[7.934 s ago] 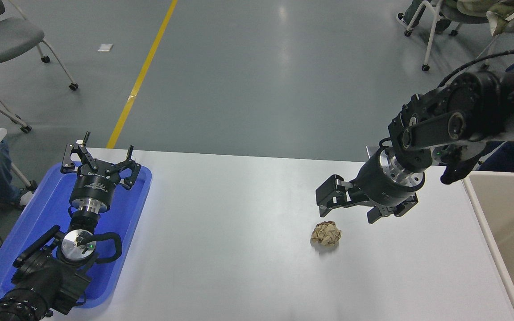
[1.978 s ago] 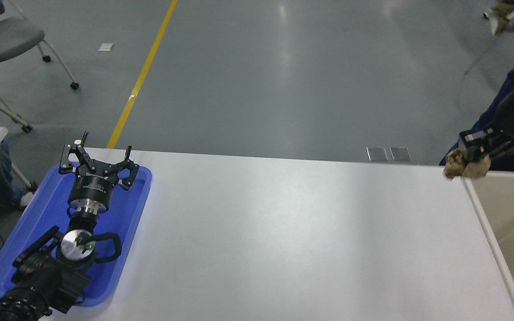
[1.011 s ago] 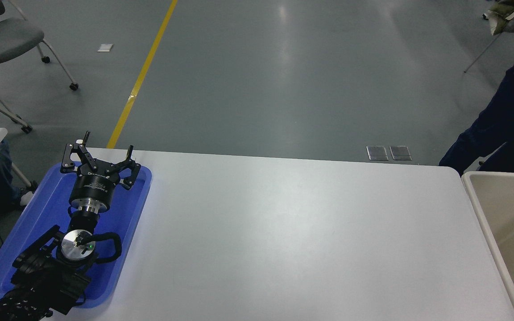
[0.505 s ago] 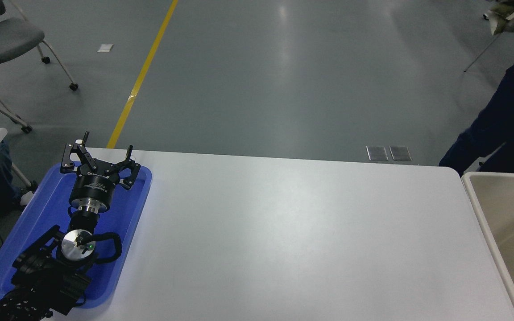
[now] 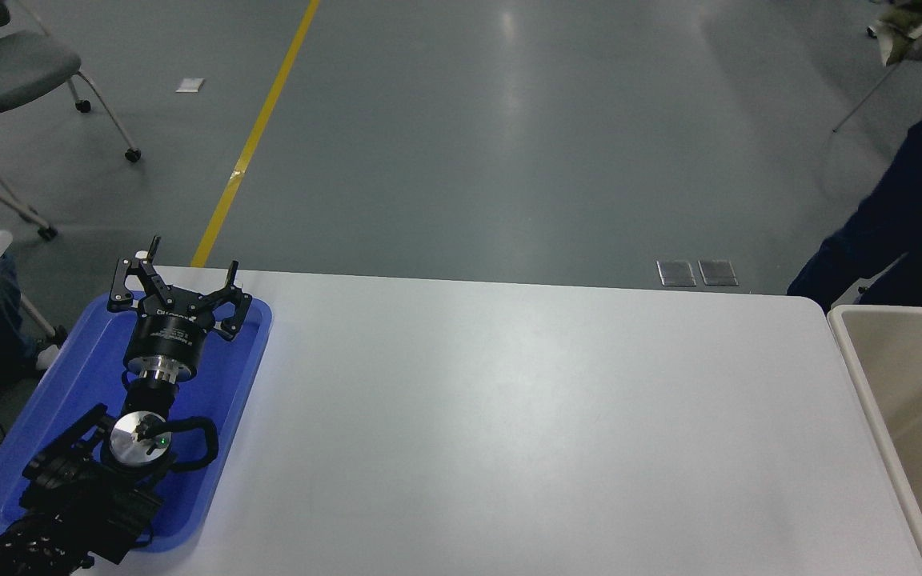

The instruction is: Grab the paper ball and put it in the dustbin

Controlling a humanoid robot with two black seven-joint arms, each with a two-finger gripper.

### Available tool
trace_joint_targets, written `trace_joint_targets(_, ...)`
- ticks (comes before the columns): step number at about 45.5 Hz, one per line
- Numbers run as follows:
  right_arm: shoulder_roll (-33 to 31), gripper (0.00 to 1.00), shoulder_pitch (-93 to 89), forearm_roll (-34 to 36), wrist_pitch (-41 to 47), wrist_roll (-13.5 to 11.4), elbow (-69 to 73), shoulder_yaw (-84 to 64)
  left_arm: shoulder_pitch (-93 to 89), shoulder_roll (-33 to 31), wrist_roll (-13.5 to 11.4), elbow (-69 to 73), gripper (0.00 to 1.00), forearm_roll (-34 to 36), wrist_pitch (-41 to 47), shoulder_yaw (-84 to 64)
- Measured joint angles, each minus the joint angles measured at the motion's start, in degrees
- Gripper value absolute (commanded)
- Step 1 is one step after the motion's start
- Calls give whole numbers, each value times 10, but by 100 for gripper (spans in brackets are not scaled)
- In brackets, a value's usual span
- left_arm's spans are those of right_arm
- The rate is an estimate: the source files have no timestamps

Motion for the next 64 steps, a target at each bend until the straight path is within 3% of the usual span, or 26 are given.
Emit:
trace_joint_targets(9, 63, 0, -98, 94, -27, -2, -91, 16, 0, 0, 0, 0, 100, 0, 0, 0)
trace_joint_targets(19, 106, 0, -162, 146, -62, -5, -128, 42, 0, 0, 0, 0, 100, 0, 0, 0)
trace_joint_targets(24, 117, 9, -180, 157, -72, -6, -135, 62, 0, 0, 0, 0, 100, 0, 0, 0)
trace_joint_targets(25, 119, 18, -184, 159, -75, -7, -137, 67, 0, 0, 0, 0, 100, 0, 0, 0)
trace_joint_targets(26, 120, 41, -187, 161, -76, -7, -138, 70, 0, 0, 0, 0, 100, 0, 0, 0)
trace_joint_targets(27, 121, 78, -189, 162, -78, -7, -139, 73, 0, 0, 0, 0, 100, 0, 0, 0)
trace_joint_targets(28, 122, 100, -191, 163, -79, -8, -140, 77, 0, 0, 0, 0, 100, 0, 0, 0)
trace_joint_targets(64, 125, 100, -185, 188, -93, -12, -149, 135, 0, 0, -1, 0, 100, 0, -1, 0)
